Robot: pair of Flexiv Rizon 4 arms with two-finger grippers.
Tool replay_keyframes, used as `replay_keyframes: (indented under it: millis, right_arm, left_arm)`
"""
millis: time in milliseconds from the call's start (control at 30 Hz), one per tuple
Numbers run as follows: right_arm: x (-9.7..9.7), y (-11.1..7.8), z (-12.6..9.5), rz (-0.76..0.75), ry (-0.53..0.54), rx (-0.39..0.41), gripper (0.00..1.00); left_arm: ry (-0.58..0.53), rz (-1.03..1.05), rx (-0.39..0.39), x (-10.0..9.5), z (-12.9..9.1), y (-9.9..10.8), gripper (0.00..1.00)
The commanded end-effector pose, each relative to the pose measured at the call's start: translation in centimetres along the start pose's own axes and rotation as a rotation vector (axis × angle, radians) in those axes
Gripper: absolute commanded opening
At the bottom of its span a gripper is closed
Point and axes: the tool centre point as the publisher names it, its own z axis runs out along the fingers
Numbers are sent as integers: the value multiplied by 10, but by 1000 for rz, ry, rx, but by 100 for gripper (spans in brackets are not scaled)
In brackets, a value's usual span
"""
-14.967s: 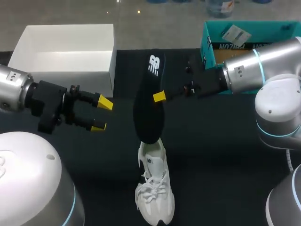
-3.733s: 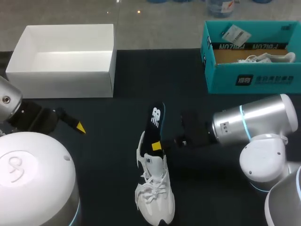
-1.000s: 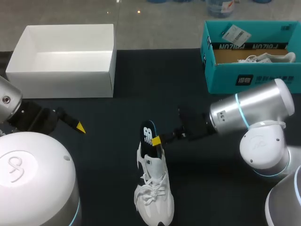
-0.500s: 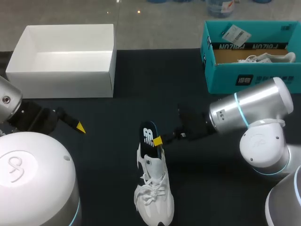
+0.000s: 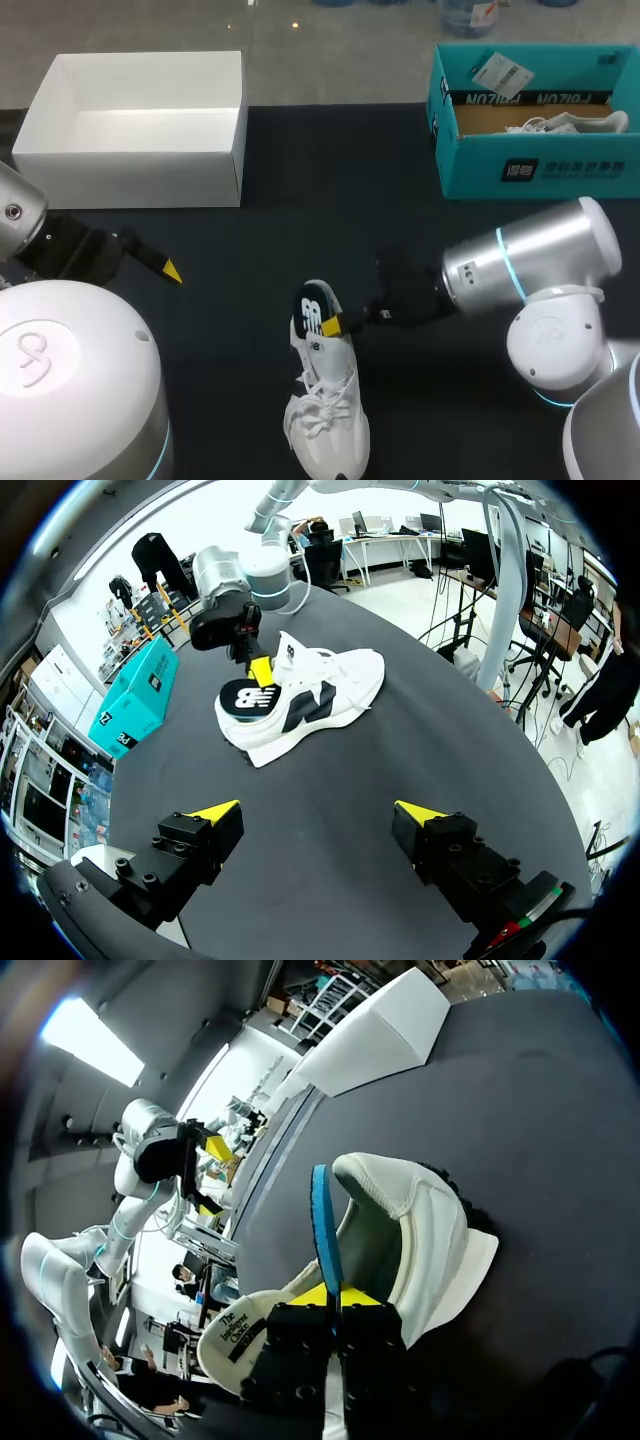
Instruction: Take the shoe out of the shoebox, open the shoe tongue, remove and reinsert the insole, then place the shoe into the shoebox
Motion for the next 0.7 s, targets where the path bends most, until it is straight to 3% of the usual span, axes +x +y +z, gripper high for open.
replay_keyframes:
  millis: [33, 133, 200, 300, 700]
  right_arm:
    - [-1, -6, 6, 5, -5, -9, 0]
    - [0, -1, 3, 5, -15, -7, 0]
    - [-2, 4, -1, -2, -22, -12, 19]
    - [-3, 12, -6, -17, -31, -12, 35]
    - [-7, 35, -6, -55, -35, 17, 33]
  left_arm:
    - [1, 0, -4, 0, 0, -1, 100]
    - [1, 0, -4, 0, 0, -1, 100]
    - [1, 0, -4, 0, 0, -1, 100]
    - [1, 0, -4, 0, 0, -1, 100]
    - [1, 0, -4, 0, 0, -1, 100]
